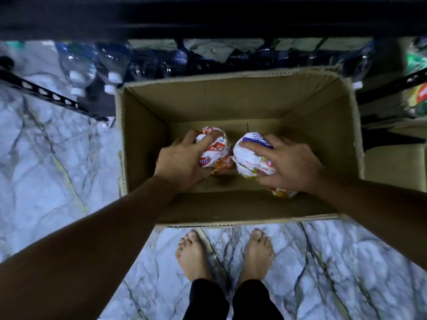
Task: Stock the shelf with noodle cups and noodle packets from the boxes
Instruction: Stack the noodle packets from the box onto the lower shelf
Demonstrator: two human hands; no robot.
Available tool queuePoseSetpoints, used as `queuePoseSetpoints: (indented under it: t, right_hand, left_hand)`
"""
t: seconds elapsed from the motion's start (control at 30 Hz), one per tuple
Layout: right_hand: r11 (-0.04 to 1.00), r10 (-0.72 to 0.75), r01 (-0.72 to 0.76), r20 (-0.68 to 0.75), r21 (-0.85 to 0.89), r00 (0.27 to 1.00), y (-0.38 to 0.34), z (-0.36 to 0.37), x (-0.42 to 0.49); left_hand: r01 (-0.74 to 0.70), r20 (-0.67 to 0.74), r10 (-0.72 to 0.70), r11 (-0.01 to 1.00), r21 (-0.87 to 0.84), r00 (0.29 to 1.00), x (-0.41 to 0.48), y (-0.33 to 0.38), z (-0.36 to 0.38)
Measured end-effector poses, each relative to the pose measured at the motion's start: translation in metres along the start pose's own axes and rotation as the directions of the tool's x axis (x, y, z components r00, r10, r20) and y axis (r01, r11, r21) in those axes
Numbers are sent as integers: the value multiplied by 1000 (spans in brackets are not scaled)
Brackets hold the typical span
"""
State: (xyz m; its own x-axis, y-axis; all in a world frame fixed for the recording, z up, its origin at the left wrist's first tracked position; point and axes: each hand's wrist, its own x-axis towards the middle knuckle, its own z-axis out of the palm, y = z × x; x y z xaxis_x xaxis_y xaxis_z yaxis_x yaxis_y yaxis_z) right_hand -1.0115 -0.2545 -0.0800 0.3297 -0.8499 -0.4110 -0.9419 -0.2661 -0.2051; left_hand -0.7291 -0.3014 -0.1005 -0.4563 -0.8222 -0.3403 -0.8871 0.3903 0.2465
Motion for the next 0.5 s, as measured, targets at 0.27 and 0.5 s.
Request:
queuePoseSetpoints:
  t: [0.27,0.5]
  right_hand:
    - [983,80,-56,-132,172,988,-50,-142,-91]
    - [958,124,-63,-206,280,971,-111,-278,-178]
  left_hand:
    - [14,-89,-16,1000,-17,996,-90,31,-146]
    - [-96,-192,109,993,72,975,-173,57,-308]
